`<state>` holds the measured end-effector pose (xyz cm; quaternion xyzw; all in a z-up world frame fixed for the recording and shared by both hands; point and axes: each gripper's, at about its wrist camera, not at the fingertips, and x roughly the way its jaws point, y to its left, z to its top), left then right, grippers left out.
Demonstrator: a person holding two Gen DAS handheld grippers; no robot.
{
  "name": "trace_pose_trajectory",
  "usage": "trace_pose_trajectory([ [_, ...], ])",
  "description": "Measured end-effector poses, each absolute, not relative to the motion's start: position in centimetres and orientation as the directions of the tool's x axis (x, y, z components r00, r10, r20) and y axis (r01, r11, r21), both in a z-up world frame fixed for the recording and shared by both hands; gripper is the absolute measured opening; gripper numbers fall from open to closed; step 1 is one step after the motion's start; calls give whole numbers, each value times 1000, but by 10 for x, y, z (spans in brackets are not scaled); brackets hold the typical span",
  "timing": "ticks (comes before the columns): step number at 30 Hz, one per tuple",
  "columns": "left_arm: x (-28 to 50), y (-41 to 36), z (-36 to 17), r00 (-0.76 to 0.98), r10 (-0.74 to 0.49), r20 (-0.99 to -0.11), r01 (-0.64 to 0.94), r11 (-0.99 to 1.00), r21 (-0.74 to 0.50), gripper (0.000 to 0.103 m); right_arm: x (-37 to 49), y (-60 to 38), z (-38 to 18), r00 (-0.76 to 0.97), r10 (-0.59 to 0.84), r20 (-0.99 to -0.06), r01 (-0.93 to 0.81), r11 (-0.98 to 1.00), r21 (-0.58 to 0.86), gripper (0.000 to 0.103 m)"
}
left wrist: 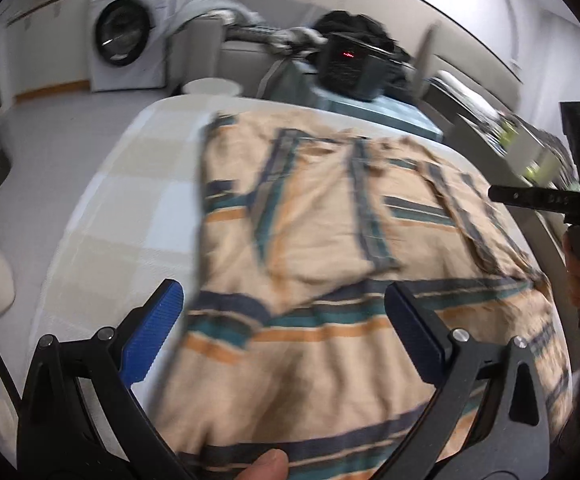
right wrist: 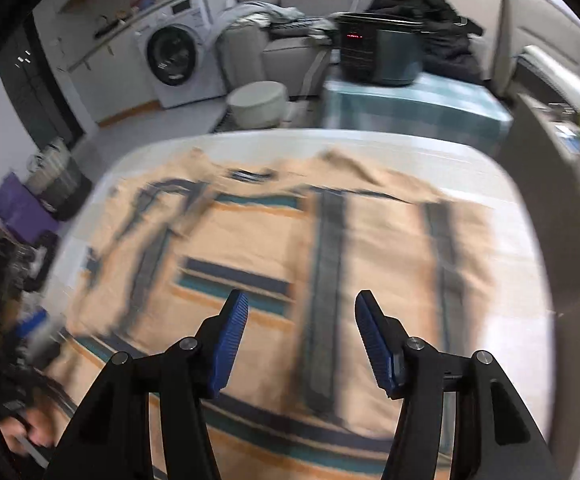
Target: Fold small clothes
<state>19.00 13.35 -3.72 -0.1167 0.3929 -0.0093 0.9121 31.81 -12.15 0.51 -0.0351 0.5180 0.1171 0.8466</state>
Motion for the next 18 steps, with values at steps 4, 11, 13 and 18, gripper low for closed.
trace_pose_trajectory([
  [4,192,114,-39,664,-149,-733,-29,974,-223,100,289,-136,-18,381,149,-913,-287,957,36,57],
  [11,167,133,-22,675,-162,-719,-71,957,-282,100,282,-135,-36,368,277,-888,-310,936,163,44],
  [13,146,144,-4,710,-119,-694,-94,961,-260,100,267,-148,-8,440,275,-855,-282,946,160,44],
  [18,81,160,36,756,-25,-655,-111,980,-165,100,197,-199,55,557,249,-792,-236,962,137,52],
])
